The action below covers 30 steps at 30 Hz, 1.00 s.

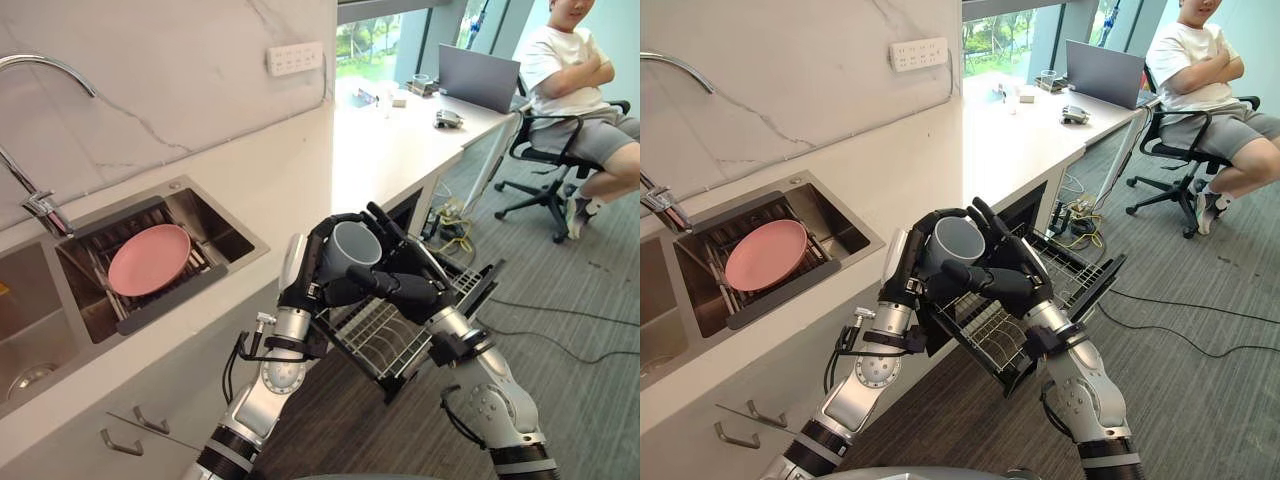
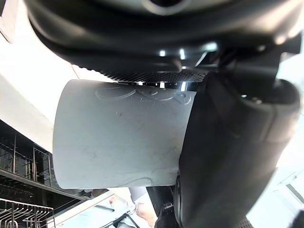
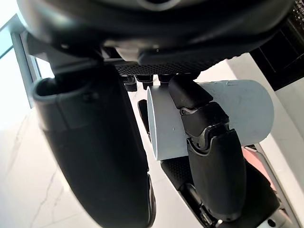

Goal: Walk over to the sink, pick up the cup, carry it to the dishwasher, place the cup inside the dishwasher, then close the dishwasher door

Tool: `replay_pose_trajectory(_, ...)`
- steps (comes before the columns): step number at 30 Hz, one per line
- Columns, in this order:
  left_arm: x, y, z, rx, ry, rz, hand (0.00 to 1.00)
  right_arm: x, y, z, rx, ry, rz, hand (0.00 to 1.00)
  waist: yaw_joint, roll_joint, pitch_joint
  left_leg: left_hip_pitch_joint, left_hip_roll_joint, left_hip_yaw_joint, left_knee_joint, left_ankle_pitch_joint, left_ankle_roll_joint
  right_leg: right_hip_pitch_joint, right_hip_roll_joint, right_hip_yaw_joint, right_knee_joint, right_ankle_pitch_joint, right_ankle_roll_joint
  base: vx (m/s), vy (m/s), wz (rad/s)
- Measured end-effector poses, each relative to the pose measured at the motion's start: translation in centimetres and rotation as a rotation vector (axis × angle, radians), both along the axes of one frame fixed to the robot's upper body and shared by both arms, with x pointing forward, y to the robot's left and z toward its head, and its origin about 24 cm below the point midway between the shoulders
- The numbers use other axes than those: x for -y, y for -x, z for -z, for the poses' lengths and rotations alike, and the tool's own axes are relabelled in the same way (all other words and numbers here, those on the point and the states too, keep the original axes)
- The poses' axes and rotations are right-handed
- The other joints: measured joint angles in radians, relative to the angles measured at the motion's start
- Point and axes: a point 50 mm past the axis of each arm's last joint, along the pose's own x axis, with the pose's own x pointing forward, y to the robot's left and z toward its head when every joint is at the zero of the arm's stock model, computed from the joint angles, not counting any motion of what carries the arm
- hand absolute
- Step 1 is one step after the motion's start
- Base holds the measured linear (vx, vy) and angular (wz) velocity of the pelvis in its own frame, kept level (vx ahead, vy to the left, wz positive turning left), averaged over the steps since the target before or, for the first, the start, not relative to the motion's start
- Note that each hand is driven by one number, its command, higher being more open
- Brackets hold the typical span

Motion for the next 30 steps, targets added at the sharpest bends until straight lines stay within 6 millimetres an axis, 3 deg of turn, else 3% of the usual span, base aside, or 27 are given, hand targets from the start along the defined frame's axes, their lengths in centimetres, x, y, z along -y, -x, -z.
replay_pose_trajectory(6,-0.1,0.0,0.4,-0.021,-0.032,0.002,0.00,-0.2,-0.3,0.3,-0.031,0.096,-0.005,1.00,-0.003,0.002,-0.017,-0.015,-0.001,-0.023,0.000,0.008,0.000,0.000,0.000,-0.018,0.000,0.000,0.000,-0.01,-0.008,0.09)
replay_pose_trajectory(25,0.6,0.2,0.6,-0.044,-0.032,0.026,0.00,-1.5,-0.9,1.8,-0.137,0.131,0.136,1.00,0.000,0.008,-0.027,-0.016,-0.001,-0.030,-0.001,0.014,0.002,0.004,0.000,-0.024,-0.002,0.001,-0.001,-0.01,-0.002,0.00)
replay_pose_trajectory(26,0.5,0.2,0.6,-0.048,-0.026,0.025,0.00,-1.7,-1.0,1.9,-0.140,0.132,0.136,0.00,0.000,0.008,-0.027,-0.016,-0.001,-0.030,-0.001,0.014,0.002,0.004,0.000,-0.024,-0.002,0.001,-0.001,-0.02,-0.010,0.03)
replay_pose_trajectory(30,0.4,0.2,0.7,-0.052,-0.024,0.018,0.00,-2.1,-1.0,1.9,-0.151,0.117,0.136,0.00,0.001,0.012,-0.030,-0.017,-0.002,-0.038,-0.001,0.016,0.002,0.009,0.000,-0.032,-0.002,0.000,-0.003,-0.02,-0.008,0.05)
